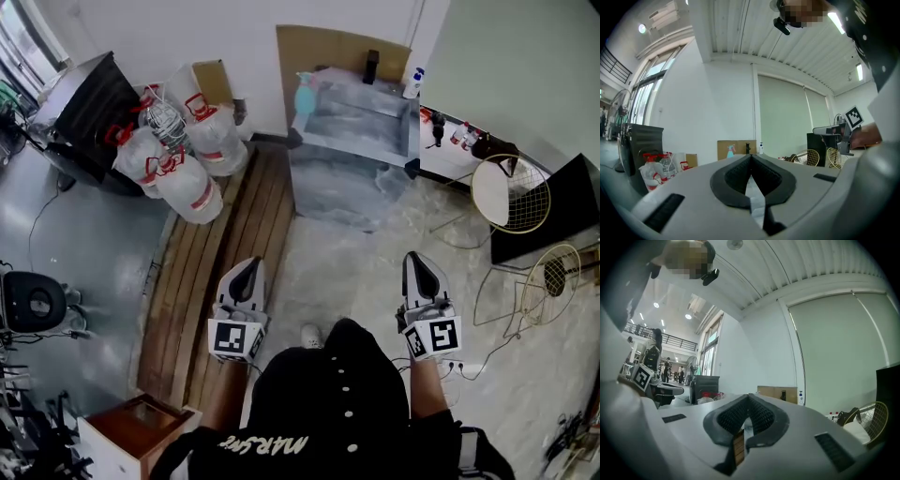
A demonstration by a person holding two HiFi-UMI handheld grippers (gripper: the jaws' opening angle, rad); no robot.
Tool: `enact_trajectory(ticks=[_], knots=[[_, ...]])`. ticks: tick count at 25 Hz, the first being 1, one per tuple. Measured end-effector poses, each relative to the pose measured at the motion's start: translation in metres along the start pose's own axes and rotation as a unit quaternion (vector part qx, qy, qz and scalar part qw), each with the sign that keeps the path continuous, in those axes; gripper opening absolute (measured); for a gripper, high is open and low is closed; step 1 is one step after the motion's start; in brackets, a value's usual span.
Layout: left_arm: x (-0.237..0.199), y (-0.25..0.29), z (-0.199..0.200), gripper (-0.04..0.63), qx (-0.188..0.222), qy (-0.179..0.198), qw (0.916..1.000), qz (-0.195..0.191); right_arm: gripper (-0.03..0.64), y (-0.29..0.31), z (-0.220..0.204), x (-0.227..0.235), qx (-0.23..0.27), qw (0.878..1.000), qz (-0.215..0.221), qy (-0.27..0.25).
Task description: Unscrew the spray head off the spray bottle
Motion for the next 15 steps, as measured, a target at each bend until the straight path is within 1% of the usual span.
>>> enact_trajectory(ticks=[3, 9, 12, 15], knots=[[-0.005, 0.016, 0.000, 0.025, -0.006, 0.012, 0.9999, -0.003, 0.011, 0.015, -0.002, 0.007, -0.006, 1.000, -0.001, 0.003], [-0.018, 0.053, 0.003, 0.025, -0.018, 0.005, 0.9998, 0.002, 0.011, 0.058, -0.002, 0.026, -0.006, 1.000, 0.006, 0.004], [-0.030, 0.080, 0.011, 0.025, -0.019, 0.000, 0.9998, 0.009, 0.011, 0.088, 0.001, 0.042, -0.007, 1.000, 0.009, 0.000], [-0.042, 0.114, 0.019, 0.025, -0.016, 0.004, 0.9998, 0.013, 0.011, 0.124, 0.006, 0.061, -0.005, 1.000, 0.015, -0.007]])
Point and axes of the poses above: the fingertips, and each gripper's own axes: y forward along the fingers, x to its right, z out of its top, the point moved 7 cm from there along -y, backward along the fingers, and after that the axes turned 14 degrees about -x, right-handed, at the moved point
